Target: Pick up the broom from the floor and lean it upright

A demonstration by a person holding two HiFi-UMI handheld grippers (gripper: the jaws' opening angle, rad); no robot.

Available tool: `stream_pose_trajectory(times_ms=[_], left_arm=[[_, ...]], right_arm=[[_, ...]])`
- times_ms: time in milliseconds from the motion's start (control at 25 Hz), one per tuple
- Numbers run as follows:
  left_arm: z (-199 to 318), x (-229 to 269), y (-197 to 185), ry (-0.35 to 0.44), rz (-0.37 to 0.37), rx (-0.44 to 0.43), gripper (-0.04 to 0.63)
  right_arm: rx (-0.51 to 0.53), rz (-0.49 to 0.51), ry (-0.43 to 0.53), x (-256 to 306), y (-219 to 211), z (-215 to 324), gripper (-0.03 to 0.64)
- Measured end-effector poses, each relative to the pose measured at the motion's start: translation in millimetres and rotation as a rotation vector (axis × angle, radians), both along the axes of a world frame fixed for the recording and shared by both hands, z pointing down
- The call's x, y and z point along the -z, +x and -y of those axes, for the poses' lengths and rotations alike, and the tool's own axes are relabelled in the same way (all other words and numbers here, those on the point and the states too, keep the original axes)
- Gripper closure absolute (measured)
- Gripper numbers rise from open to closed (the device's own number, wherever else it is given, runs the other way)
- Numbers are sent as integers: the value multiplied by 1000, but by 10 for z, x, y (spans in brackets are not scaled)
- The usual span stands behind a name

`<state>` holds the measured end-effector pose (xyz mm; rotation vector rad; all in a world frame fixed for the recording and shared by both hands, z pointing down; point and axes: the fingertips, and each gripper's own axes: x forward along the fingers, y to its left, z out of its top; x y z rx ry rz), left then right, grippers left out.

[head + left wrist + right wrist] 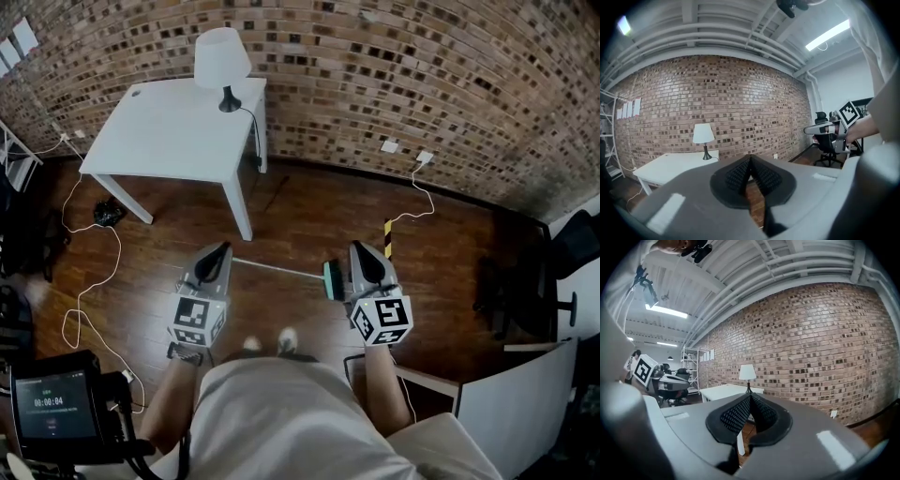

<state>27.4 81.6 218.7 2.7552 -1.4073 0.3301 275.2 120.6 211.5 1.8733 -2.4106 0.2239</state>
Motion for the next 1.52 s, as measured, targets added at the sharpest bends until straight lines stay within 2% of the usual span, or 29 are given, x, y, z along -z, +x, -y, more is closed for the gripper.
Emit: stream_pose_trajectory(times_ms=[320,520,720,760,1000,1240,1520], left_arm=[[408,-122,-189,-22,-4,7,594],[501,-135,-255,-25,-6,12,594],[487,-203,-258,-43,0,18,594],[494,-227,-265,-48,2,22,594],[545,-350,-375,-88,17,88,594],[566,-640,-777,-157,44,201,594],[759,-1316,-1294,-261,81,260,594]], right_arm=[[-31,16,-36,-173,-127,268,604],[21,52,-10,-104,-276,334,603],[40,60,-39,-224,-261,390,601],[45,64,-43,-246,-257,417,583],[171,67,-72,-343,-391,696,549],[318,-39,-154,-760,-734,1051,523],[447,-133,-264,-1435,-1278,1431,514]])
